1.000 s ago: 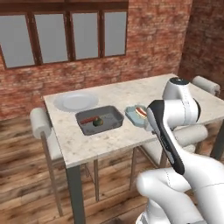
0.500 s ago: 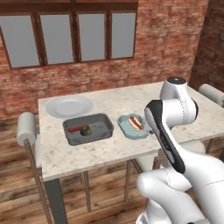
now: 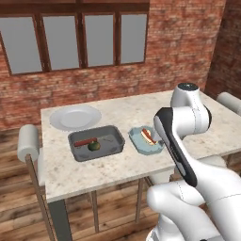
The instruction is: Place one cooked food and one vegetable from the large plate to each tupperware container.
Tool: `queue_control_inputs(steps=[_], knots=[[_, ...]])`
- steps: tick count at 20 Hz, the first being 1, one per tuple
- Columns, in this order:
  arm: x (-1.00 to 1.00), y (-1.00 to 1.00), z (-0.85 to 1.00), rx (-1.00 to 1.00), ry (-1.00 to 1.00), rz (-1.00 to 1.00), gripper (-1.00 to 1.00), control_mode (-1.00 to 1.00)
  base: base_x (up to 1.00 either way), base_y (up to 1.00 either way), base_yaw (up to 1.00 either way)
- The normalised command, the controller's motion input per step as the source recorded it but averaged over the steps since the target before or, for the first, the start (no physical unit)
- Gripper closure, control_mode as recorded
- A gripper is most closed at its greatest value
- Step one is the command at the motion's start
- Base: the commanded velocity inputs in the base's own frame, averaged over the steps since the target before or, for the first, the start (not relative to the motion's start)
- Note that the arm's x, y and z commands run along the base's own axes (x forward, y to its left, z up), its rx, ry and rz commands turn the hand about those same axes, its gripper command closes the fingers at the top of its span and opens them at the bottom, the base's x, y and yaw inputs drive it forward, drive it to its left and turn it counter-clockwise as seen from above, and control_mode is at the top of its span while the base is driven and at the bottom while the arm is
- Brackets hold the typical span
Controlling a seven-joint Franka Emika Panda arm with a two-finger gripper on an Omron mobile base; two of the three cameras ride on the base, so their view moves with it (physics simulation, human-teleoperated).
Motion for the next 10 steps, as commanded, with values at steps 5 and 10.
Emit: queue_control_inputs(steps=[5,10], knots=[[0.00,0.00,0.00,0.00,0.00,0.00,1.00,1.00,0.44,0.04,0.01],[0.00,0.00,0.00,0.00,0.00,0.00,1.00,1.00,0.50,0.03,0.02]])
